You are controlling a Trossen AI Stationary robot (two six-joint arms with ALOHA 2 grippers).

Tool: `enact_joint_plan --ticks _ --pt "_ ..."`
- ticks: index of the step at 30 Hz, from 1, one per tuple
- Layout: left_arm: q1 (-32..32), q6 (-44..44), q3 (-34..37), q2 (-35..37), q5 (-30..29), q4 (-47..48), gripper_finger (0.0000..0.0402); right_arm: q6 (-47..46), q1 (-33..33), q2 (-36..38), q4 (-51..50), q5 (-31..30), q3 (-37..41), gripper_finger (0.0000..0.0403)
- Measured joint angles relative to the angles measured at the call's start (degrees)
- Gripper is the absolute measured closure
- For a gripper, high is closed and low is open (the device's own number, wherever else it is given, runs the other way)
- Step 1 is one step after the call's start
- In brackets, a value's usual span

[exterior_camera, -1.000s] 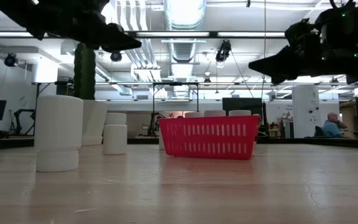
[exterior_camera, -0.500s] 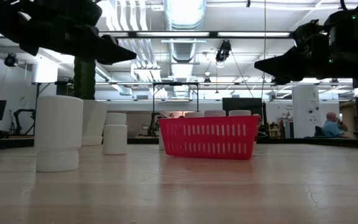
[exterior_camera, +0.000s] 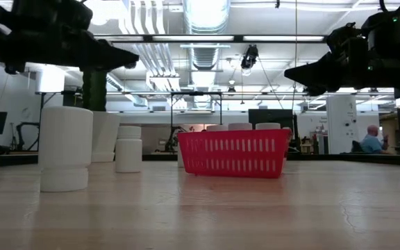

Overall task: Pick and place pill bottles into a basket
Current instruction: Put the white pill bottle into the red bin

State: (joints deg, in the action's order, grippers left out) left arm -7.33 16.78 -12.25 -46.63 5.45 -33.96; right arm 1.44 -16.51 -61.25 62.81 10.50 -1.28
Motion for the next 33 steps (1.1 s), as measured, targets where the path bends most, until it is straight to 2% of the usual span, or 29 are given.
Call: enact_joint_plan --ticks 4,9,15,19,27,33 --pt "0.0 -1.3 1.8 6.2 0.0 1.0 0.0193 -0.2 0.0 0.0 0.0 0.0 0.0 0.0394" --pt "0.0 -3.4 1.9 13.9 -1.5 11.3 0.0193 -0.2 0.0 0.0 -0.3 0.0 0.0 0.0394" --pt "-0.1 -7.4 1.8 18.2 -1.5 17.3 0.0193 -0.1 0.0 0.0 -1.1 0.0 0.0 0.0394" --pt "-0.1 -7.8 1.8 18.7 -1.5 22.4 0.0193 -0.2 0.0 0.0 -1.6 0.0 0.0 0.0394" --pt "0.0 -10.5 1.7 15.4 -1.3 22.6 0.0193 0.0 0.0 0.0 -3.0 0.0 0.0 0.0394" --pt "1.5 -6.4 -0.5 11.6 1.3 22.6 0.0193 0.0 0.0 0.0 -3.0 0.0 0.0 0.0394"
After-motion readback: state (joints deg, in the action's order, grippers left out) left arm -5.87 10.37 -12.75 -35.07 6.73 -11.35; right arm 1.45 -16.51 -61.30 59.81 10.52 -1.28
